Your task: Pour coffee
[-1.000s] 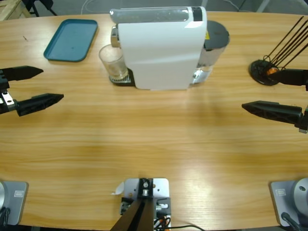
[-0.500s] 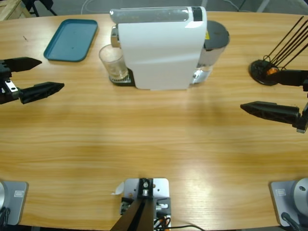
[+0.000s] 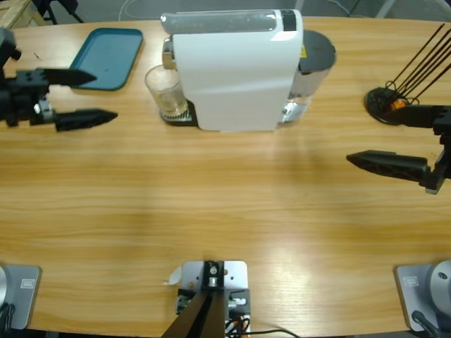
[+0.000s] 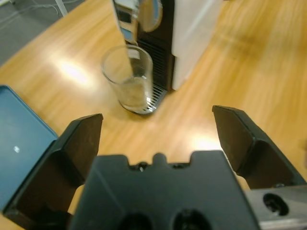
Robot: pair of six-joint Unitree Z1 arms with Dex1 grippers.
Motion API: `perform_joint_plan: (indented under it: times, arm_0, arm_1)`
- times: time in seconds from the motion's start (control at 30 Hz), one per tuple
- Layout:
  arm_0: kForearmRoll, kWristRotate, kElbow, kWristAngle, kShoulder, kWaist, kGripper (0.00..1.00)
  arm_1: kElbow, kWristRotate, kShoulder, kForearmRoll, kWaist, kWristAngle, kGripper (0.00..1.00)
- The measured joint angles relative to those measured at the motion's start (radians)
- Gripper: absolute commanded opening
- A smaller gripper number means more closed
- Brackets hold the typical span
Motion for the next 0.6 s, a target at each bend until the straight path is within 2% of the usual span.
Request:
perform_joint_plan:
  times: [0.17,0.33,0.6]
  arm_0:
    - [-0.018,0.085,-0.092,-0.001,0.143,0.012,1.000]
    - [-0.090,0.100,-0.143,-0.028,0.254,0.018,1.000]
    - [-0.115,0.100,-0.174,-0.095,0.329,0.018,1.000]
  arm_1:
    - [0.000,0.000,0.017,0.000,0.000,0.000,1.000]
    - [0.000,0.000,0.038,0.000,0.000,0.000,1.000]
    - [0.000,0.000,0.060,0.000,0.000,0.000,1.000]
